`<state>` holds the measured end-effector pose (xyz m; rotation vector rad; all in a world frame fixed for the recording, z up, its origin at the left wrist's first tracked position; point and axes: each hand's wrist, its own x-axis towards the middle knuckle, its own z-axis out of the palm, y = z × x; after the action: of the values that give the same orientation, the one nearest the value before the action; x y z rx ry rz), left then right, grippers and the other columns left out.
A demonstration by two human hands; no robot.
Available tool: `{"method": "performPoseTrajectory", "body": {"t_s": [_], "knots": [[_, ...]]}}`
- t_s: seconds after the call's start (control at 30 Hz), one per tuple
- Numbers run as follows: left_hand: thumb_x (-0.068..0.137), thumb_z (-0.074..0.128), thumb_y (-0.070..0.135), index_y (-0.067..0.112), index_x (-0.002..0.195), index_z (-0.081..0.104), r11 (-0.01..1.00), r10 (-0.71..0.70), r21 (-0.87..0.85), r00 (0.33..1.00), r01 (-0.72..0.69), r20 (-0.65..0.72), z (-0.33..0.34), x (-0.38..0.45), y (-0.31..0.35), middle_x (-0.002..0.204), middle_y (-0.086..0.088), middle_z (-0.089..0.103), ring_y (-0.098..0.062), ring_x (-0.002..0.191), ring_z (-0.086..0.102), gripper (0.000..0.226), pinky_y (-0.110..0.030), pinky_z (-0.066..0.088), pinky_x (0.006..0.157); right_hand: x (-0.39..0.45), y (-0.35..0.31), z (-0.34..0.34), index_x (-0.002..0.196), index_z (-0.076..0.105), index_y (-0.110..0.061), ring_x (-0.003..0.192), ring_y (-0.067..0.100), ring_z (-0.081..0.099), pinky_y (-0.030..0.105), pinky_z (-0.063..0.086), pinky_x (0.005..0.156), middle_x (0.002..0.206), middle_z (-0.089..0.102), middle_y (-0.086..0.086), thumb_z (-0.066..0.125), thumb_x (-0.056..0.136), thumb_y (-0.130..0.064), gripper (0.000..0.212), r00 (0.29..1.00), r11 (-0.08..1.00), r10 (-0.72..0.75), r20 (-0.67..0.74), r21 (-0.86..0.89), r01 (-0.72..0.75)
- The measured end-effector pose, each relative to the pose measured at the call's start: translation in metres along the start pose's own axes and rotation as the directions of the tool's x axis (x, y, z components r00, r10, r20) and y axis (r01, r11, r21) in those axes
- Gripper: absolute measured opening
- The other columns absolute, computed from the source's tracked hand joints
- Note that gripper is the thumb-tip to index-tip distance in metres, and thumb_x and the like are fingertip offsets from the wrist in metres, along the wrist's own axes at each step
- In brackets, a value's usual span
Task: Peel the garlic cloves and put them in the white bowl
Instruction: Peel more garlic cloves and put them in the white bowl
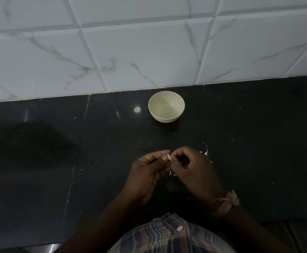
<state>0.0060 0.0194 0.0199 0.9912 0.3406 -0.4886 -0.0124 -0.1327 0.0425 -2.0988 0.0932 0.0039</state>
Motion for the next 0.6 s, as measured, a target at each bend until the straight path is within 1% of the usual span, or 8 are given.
{"method": "performPoseTrajectory", "body": {"t_s": [0.1,0.23,0.4,0.53,0.6], "knots": [[0.082,0.069,0.008,-0.008,0.117,0.068,1.0,-0.005,0.013,1.0,0.005,-0.003,-0.0015,0.0006,-0.001,0.114,-0.027,0.072,-0.033,0.102,0.071,0.038,-0.036,0.06,0.092,0.0018,0.0011,-0.0035,0.087,0.07,-0.02,0.071,0.005,0.065,0.013,0.047,0.062,0.077,0.068,-0.01,0.071,0.088,-0.016,0.004,0.999,1.0,-0.012,0.051,-0.019,0.013],[0.083,0.07,0.01,-0.008,0.118,0.068,0.998,0.001,0.057,1.0,-0.002,0.018,-0.0035,0.0012,-0.0008,0.115,-0.027,0.072,-0.036,0.106,0.07,0.039,-0.041,0.058,0.097,0.0024,0.0001,-0.0069,0.087,0.071,-0.02,0.07,0.001,0.064,0.011,0.045,0.061,0.074,0.068,-0.011,0.072,0.087,-0.015,0.005,0.996,1.0,-0.002,0.087,-0.023,0.004],[0.082,0.069,0.009,-0.009,0.115,0.068,0.998,0.013,0.057,1.0,-0.014,0.02,0.0,-0.001,0.0005,0.112,-0.027,0.073,-0.033,0.099,0.072,0.038,-0.036,0.061,0.091,0.002,-0.0029,-0.0083,0.084,0.07,-0.019,0.069,0.001,0.063,0.01,0.044,0.06,0.073,0.067,-0.01,0.072,0.086,-0.012,0.007,0.995,1.0,-0.006,0.1,-0.028,0.009],[0.086,0.067,0.007,-0.011,0.117,0.068,0.997,0.008,0.083,0.999,-0.013,0.05,0.0003,-0.0025,0.0016,0.114,-0.027,0.072,-0.035,0.106,0.071,0.036,-0.038,0.059,0.095,0.0016,-0.0037,-0.008,0.08,0.067,-0.02,0.069,0.001,0.061,0.011,0.044,0.06,0.072,0.064,-0.009,0.071,0.084,-0.013,0.009,0.997,0.997,-0.007,0.081,-0.071,0.013],[0.086,0.067,0.007,-0.011,0.118,0.067,0.997,-0.001,0.076,0.998,-0.003,0.062,0.0013,-0.0043,0.0021,0.116,-0.027,0.072,-0.035,0.107,0.071,0.038,-0.038,0.059,0.095,0.0007,-0.003,-0.0062,0.079,0.065,-0.019,0.067,0.001,0.06,0.011,0.042,0.059,0.07,0.062,-0.009,0.071,0.085,-0.013,0.01,0.997,0.996,-0.008,0.071,-0.084,0.014]]}}
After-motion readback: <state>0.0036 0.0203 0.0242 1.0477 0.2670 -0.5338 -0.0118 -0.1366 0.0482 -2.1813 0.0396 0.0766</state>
